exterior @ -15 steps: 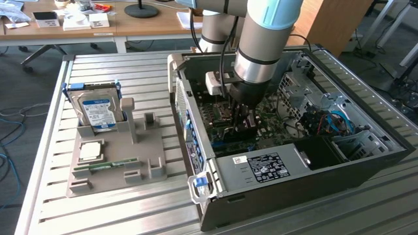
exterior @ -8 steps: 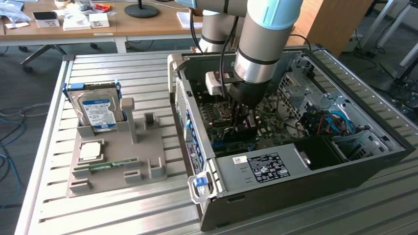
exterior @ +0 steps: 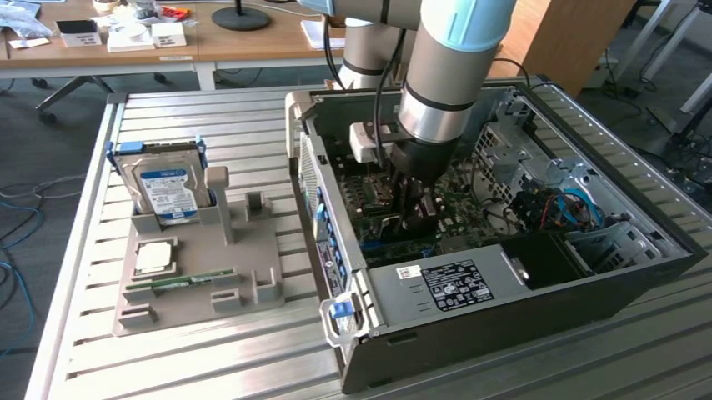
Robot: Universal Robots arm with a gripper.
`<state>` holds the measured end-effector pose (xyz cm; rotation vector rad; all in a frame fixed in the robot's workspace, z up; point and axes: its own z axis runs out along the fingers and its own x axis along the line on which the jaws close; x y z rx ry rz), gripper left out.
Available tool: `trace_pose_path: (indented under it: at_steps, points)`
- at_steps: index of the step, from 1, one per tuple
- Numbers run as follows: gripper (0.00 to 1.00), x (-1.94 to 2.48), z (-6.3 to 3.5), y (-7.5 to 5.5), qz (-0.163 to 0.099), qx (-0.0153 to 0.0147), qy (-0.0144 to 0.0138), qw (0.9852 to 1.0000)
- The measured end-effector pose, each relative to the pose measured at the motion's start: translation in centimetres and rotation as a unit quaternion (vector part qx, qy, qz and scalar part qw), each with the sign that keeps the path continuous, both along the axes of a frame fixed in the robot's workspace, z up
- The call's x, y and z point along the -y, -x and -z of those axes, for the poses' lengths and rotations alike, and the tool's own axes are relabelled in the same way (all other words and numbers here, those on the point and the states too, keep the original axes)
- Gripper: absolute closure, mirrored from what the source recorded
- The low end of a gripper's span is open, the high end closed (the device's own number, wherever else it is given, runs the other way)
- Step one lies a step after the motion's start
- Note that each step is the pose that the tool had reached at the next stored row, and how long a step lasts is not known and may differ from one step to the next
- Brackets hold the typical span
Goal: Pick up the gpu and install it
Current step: 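Insert the gpu into the slot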
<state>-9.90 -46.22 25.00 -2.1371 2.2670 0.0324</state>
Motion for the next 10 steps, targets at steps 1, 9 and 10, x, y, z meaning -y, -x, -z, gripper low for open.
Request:
trace_pose_path:
  at_steps: [1, 9, 10]
  points:
    - [0.55, 0.00, 0.00, 0.0, 0.000, 0.0000, 0.0000, 1.0000]
    - [0.55, 0.00, -1.04, 0.0, 0.000, 0.0000, 0.0000, 1.0000]
    - [0.55, 0.00, -1.29, 0.0, 0.000, 0.0000, 0.0001, 1.0000]
